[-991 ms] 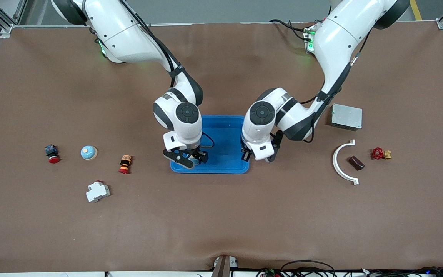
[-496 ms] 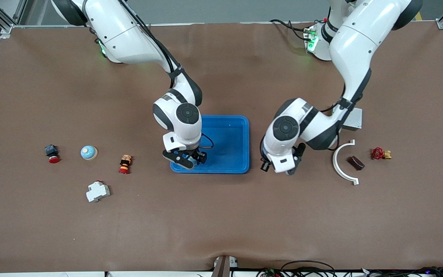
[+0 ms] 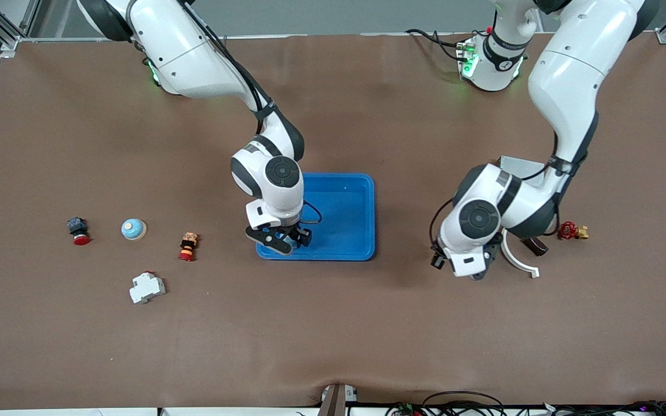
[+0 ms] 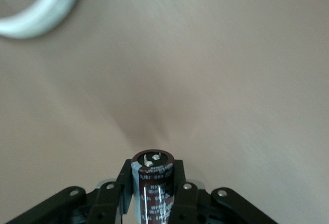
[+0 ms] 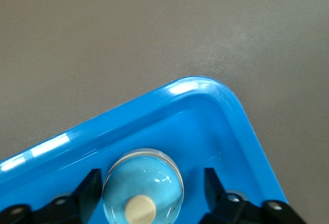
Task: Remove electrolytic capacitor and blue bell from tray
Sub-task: 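Carry the capacitor toward the white arc while the right gripper carries the bell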
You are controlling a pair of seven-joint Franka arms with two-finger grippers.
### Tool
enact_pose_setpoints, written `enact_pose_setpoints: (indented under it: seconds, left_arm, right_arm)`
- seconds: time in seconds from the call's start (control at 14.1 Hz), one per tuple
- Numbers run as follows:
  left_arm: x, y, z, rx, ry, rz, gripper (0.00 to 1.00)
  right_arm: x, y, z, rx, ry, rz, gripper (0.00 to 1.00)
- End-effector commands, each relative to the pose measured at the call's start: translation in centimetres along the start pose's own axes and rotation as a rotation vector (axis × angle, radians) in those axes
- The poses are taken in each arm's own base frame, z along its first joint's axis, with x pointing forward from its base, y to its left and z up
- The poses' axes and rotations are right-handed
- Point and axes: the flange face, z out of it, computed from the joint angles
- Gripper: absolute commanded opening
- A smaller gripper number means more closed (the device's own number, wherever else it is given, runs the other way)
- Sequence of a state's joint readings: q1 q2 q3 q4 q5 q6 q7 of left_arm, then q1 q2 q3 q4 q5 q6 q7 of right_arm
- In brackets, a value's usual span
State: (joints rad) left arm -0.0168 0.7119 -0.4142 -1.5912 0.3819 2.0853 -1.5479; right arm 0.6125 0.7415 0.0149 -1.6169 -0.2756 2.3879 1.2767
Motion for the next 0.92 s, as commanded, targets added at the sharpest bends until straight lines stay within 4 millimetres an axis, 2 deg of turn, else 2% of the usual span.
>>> enact_pose_setpoints:
  seconds: [0.0,0.07,0.21,0.42,0.5,0.64,0.78,0.85]
  left_arm:
    - [3.8,-2.7,-0.6,0.078,0.046,0.057,0.00]
    - [5.1,-3.9,0.1,0.099,0.038,0.087,0.00]
    - [8.6,-6.1,1.7,0.136,0.043,0.107,0.00]
    - [12.1,-7.7,2.6,0.156,0.069,0.126,0.00]
    - [13.4,-8.3,2.7,0.161,0.080,0.138,0.00]
    - [14.7,-8.9,2.6,0.160,0.075,0.170,0.00]
    - [15.4,-9.3,2.4,0.157,0.069,0.180,0.00]
    - [15.5,-9.4,2.8,0.161,0.064,0.188,0.00]
  right_arm:
    - [1.1,-0.5,-0.3,0.018,0.003,0.022,0.11]
    - [1.2,-0.5,-0.5,0.015,-0.003,0.028,0.00]
    - [1.1,-0.6,-0.9,0.026,-0.035,0.063,0.00]
    - [1.8,-0.4,-2.5,-0.038,-0.087,0.095,0.00]
    - [2.7,-0.1,-3.2,-0.064,-0.098,0.105,0.00]
    - [3.9,0.0,-5.1,-0.080,-0.137,0.093,0.00]
    - [6.7,0.8,-8.5,-0.057,-0.196,0.068,0.00]
    - [8.5,2.2,-10.2,-0.059,-0.207,0.029,0.00]
